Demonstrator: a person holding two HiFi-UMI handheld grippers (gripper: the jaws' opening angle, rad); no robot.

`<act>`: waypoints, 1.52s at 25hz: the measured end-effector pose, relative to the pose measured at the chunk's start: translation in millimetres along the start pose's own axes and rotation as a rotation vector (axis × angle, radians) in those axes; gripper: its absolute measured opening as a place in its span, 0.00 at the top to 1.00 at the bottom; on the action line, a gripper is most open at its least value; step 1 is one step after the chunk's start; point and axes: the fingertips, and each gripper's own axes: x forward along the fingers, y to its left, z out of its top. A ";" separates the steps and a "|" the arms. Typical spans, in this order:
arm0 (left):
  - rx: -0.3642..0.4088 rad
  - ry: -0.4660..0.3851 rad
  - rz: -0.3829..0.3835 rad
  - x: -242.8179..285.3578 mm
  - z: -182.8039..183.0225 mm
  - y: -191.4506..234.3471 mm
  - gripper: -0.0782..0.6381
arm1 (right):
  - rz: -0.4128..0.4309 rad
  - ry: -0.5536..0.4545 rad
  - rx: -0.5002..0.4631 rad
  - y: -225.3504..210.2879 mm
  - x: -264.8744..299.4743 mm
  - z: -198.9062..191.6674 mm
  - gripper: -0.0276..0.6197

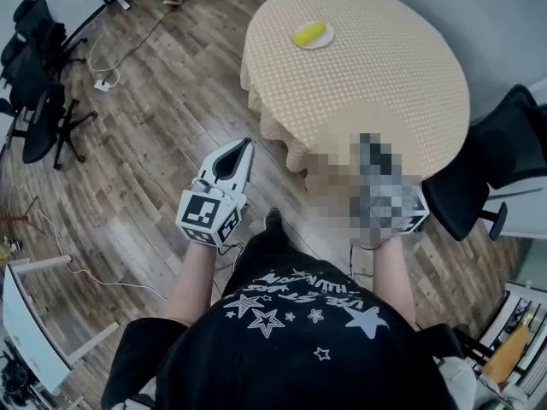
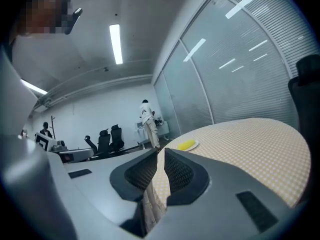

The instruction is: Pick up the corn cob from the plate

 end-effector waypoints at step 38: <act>-0.003 0.122 -0.027 163.4 17.9 210.8 0.88 | -0.132 0.087 0.197 -76.6 310.6 12.7 0.87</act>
